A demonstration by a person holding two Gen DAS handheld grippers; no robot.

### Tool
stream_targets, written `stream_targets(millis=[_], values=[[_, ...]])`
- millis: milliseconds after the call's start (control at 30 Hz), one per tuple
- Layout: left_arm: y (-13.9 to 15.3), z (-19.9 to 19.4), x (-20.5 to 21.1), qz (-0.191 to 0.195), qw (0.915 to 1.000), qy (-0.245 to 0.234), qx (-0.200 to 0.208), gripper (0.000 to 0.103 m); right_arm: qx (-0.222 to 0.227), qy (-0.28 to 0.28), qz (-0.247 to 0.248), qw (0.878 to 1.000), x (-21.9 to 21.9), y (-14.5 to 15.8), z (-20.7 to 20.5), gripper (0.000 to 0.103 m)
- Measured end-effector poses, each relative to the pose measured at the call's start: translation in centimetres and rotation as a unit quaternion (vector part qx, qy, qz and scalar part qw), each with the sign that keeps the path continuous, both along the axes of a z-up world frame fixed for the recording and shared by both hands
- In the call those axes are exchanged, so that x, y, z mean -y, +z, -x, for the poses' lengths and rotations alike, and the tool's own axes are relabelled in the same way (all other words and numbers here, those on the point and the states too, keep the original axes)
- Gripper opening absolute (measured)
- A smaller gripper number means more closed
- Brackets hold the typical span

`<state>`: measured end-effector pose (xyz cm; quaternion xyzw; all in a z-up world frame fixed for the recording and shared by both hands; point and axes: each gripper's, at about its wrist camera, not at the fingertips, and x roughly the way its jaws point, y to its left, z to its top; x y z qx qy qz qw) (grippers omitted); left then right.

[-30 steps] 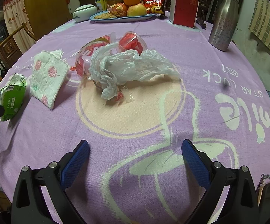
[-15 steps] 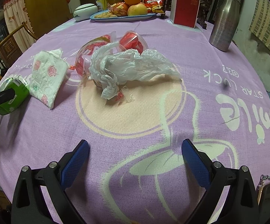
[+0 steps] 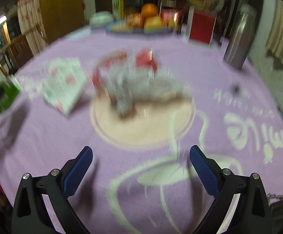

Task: Collect trash

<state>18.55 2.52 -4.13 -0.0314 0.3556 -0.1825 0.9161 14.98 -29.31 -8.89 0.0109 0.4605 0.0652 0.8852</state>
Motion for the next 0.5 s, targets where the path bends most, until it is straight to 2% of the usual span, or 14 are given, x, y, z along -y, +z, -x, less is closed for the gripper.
stream_targets(millis=[133,200,300,333,400,467,500], values=[[-0.3,0.1,-0.3,0.003,1.0,0.002,-0.004,0.089,0.032,-0.014,-0.037,0.999,0.1,1.7,-0.8,0.097],[-0.3,0.1,-0.6,0.007,0.9999,0.005,-0.006,0.089,0.032,-0.022,-0.047,0.998,0.0,1.7,-2.2,0.097],[-0.3,0.0,-0.7,0.013,0.9998,0.009,-0.008,0.089,0.018,-0.031,-0.069,0.997,-0.2,0.8,-4.6,0.091],[-0.3,0.1,-0.8,0.014,0.9998,0.01,-0.009,0.089,0.009,-0.032,-0.075,0.997,-0.4,0.3,-5.4,0.084],[-0.3,0.2,-0.8,0.011,0.9998,0.011,-0.009,0.089,-0.012,-0.034,-0.078,0.996,-0.6,-0.8,-6.7,0.064],[-0.2,0.4,-0.8,0.009,0.9998,0.012,-0.009,0.089,-0.025,-0.035,-0.091,0.995,-0.6,-1.3,-7.2,0.014],[-0.2,0.5,-0.9,0.009,0.9998,0.012,-0.009,0.089,-0.024,-0.042,-0.099,0.994,-0.2,-1.3,-7.1,0.012]])
